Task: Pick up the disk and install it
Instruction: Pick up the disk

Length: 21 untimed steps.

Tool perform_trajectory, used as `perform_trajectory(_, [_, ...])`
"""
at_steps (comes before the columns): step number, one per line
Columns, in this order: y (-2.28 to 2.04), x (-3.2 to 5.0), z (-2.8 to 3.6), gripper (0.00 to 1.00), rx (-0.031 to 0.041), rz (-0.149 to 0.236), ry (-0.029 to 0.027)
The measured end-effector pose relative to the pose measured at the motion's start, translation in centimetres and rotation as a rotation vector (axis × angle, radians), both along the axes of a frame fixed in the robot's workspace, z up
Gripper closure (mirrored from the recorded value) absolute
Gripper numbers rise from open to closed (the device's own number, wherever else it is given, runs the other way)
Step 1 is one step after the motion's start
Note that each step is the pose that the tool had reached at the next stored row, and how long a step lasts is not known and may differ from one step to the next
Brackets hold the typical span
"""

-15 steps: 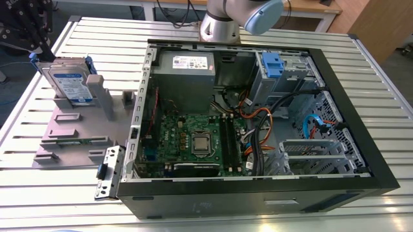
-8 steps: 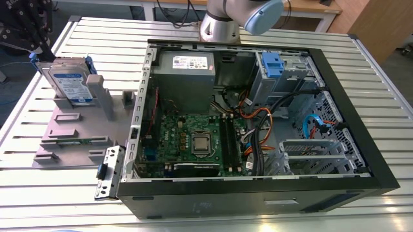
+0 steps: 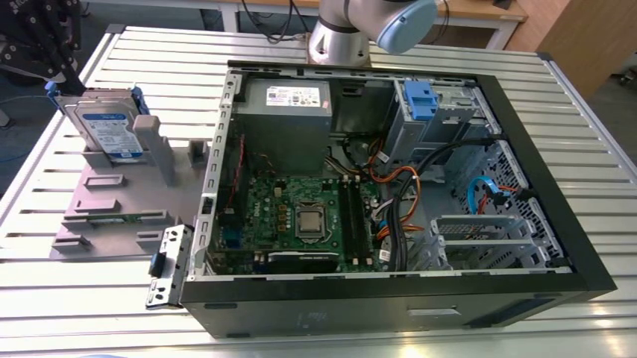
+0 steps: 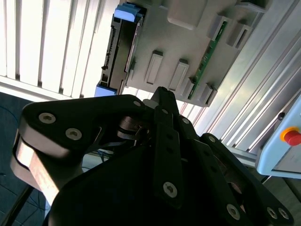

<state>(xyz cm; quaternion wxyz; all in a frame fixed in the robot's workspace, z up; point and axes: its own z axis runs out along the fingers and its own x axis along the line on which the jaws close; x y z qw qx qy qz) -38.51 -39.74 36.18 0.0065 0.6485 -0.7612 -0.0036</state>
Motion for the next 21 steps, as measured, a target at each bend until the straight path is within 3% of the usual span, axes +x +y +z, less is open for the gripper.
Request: perform_trajectory(21, [0.0, 0.0, 0.0, 0.89, 0.0, 0.015, 0.0])
